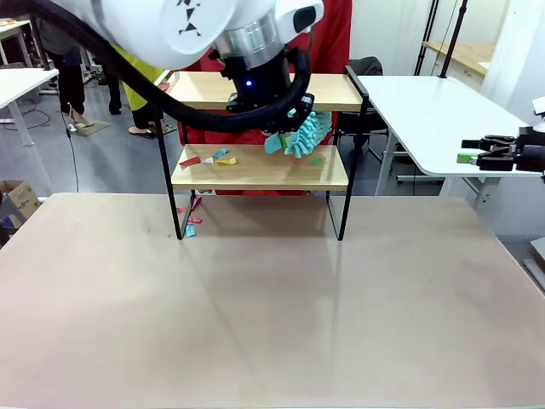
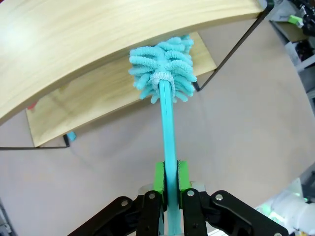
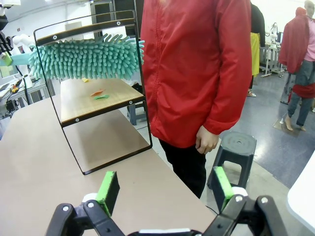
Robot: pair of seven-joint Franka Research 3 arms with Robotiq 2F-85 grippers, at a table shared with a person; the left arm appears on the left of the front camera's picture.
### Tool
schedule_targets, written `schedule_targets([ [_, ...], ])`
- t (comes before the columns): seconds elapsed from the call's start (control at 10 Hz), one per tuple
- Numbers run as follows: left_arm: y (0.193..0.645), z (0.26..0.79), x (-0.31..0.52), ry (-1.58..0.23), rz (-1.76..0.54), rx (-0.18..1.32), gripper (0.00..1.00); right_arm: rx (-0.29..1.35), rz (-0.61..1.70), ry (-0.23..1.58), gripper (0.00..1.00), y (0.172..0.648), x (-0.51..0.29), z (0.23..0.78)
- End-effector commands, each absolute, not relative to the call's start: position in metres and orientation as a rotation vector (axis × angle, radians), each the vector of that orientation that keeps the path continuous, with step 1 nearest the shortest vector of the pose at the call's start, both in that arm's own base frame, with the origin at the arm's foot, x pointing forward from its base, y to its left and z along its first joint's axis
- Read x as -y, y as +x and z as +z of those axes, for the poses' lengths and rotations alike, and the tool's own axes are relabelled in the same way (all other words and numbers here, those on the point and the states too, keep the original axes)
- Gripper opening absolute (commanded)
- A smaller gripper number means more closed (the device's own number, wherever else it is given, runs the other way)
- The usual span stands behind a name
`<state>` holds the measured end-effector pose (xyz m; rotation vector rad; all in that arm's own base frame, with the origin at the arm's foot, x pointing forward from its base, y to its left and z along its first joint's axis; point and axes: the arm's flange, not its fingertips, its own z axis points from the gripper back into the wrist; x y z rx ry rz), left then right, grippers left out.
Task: Clean the shelf.
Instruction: Clean the specific section of the Shelf indicated by the human with the Duster.
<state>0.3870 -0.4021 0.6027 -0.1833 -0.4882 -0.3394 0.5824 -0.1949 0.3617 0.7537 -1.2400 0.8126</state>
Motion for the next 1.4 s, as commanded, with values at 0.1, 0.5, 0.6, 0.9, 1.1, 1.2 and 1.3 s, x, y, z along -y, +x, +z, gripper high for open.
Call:
schedule_targets([
  [0.1, 0.384, 0.614, 0.438, -0.194, -0.291, 0.502, 0.13, 1.228, 0.796, 0.745, 1.00, 0.583, 0.192, 0.370],
  [0.5, 0.365, 0.603, 0.470, -0.186, -0.321, 0.455, 0.13, 1.228, 0.796, 0.745, 1.00, 0.583, 0.192, 0.370],
  [0.6, 0.364, 0.597, 0.475, -0.167, -0.305, 0.469, 0.13, 1.228, 0.796, 0.745, 1.00, 0.583, 0.192, 0.370],
  [0.9, 0.363, 0.571, 0.482, -0.098, -0.292, 0.470, 0.13, 1.228, 0.796, 0.745, 1.00, 0.583, 0.192, 0.370],
  [1.1, 0.363, 0.556, 0.482, -0.120, -0.307, 0.464, 0.13, 1.228, 0.796, 0.745, 1.00, 0.583, 0.192, 0.370],
  [1.2, 0.366, 0.565, 0.478, -0.116, -0.319, 0.447, 0.13, 1.228, 0.796, 0.745, 1.00, 0.583, 0.192, 0.370],
  [1.3, 0.366, 0.565, 0.478, -0.116, -0.319, 0.447, 0.13, 1.228, 0.796, 0.745, 1.00, 0.583, 0.192, 0.370],
])
